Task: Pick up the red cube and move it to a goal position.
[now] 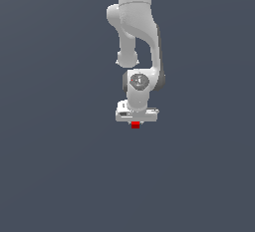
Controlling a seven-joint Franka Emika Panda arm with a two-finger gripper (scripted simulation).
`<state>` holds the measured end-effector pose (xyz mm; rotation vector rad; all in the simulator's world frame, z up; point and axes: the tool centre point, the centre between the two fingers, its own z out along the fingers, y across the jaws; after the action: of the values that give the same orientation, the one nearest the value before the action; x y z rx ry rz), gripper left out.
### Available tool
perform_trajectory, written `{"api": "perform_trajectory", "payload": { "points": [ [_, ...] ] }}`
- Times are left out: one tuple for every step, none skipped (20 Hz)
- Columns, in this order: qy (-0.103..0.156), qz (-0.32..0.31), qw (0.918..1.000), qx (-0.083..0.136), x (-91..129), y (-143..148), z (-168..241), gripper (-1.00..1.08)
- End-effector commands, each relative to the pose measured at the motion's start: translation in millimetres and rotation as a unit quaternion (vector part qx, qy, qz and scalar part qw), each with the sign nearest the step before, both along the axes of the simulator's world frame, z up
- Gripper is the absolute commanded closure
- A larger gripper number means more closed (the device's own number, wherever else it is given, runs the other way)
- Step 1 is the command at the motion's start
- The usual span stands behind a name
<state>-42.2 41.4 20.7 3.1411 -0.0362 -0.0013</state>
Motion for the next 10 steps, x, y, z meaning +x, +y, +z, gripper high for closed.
{"api": "perform_trajectory", "payload": {
  "points": [
    [0.0, 0.0, 1.0, 0.0, 8, 10, 1, 1.08],
    [0.0, 0.0, 1.0, 0.0, 12, 14, 1, 1.08],
    [0.0, 0.0, 1.0, 0.0, 16, 18, 1, 1.08],
    [0.0, 0.0, 1.0, 0.0, 19, 22, 1, 1.08],
    [0.0, 0.0, 1.0, 0.0, 22, 25, 1, 1.08],
    [0.0, 0.0, 1.0, 0.0, 24, 28, 1, 1.08],
    [0.0, 0.0, 1.0, 0.0, 26, 30, 1, 1.08],
    [0.0, 0.0, 1.0, 0.0, 28, 32, 1, 1.08],
    [0.0, 0.0, 1.0, 0.0, 29, 33, 1, 1.08],
    [0.0, 0.0, 1.0, 0.0, 30, 34, 1, 1.08]
  ]
}}
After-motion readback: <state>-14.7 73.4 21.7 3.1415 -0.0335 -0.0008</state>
